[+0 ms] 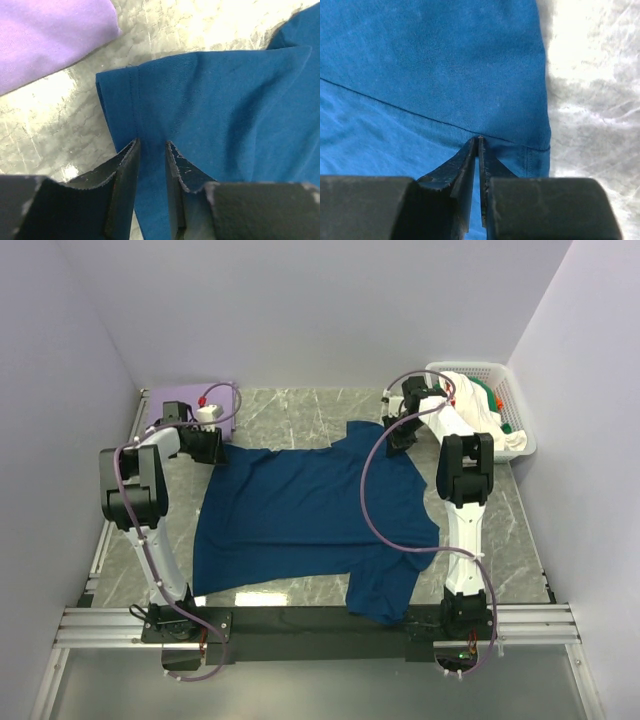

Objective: Fold and stack the t-shirts
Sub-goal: Flatten the tshirt out

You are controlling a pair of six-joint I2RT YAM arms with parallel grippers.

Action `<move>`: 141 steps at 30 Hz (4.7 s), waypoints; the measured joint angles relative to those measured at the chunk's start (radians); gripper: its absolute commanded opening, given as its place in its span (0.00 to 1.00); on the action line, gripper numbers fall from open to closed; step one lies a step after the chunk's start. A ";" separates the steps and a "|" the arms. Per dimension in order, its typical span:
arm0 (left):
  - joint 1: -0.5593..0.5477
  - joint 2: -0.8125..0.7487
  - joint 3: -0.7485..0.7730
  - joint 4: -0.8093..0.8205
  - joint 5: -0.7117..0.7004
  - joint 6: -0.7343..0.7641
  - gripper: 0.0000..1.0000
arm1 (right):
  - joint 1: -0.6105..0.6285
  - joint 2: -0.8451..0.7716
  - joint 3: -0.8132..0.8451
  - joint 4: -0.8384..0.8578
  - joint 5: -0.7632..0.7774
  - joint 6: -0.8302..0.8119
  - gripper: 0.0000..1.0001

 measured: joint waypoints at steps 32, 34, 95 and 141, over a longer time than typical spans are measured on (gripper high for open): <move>0.049 -0.224 -0.196 -0.167 -0.099 0.138 0.34 | 0.010 -0.133 0.120 -0.086 0.038 -0.119 0.45; 0.049 -0.222 -0.195 -0.170 -0.100 0.141 0.34 | 0.030 -0.095 0.186 -0.051 0.071 -0.111 0.51; 0.064 -0.177 -0.145 -0.179 -0.101 0.162 0.34 | 0.187 0.168 0.335 -0.074 0.246 -0.219 0.46; 0.082 -0.117 -0.113 -0.180 -0.116 0.163 0.04 | -0.011 -0.120 -0.031 0.087 0.076 -0.092 0.00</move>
